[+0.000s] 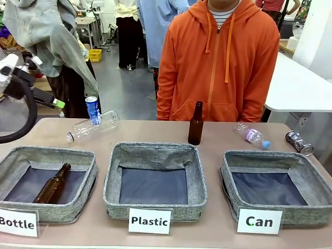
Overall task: Sort the can waste into the basket.
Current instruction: Pick up the can waste from the table and place it in the right Fabric basket.
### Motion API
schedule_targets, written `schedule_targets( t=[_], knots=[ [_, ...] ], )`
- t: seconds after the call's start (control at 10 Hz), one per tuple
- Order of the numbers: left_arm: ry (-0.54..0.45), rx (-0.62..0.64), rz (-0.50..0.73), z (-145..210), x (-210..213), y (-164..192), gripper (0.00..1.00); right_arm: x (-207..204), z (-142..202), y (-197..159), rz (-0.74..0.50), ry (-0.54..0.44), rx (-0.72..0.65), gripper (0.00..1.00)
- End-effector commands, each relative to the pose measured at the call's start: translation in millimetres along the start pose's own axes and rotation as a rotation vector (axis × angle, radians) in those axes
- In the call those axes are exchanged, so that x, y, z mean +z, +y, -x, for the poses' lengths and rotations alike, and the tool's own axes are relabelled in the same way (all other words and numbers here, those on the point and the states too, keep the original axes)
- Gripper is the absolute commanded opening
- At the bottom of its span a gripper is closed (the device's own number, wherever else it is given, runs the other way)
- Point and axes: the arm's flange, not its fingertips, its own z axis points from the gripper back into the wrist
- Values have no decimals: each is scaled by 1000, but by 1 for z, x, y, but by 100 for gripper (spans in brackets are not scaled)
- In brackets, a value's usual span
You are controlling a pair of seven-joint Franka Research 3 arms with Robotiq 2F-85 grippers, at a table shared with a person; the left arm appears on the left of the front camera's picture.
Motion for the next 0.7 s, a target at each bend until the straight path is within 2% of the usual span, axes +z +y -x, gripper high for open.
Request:
schedule_targets(
  t=[0.0,0.1,0.2,0.6],
  knots=[
    [29,-53,-24,-11,-5,20,100,-1,-1,1,-22,-14,21,100],
    [67,37,-17,-17,2,21,100,-1,-1,1,-22,-14,21,100],
    [19,-24,-4,-6,-11,9,100,-1,-1,1,-22,-14,21,100],
    [36,-13,-9,-10,-14,17,100,-1,-1,1,-22,-14,21,100]
  ],
)
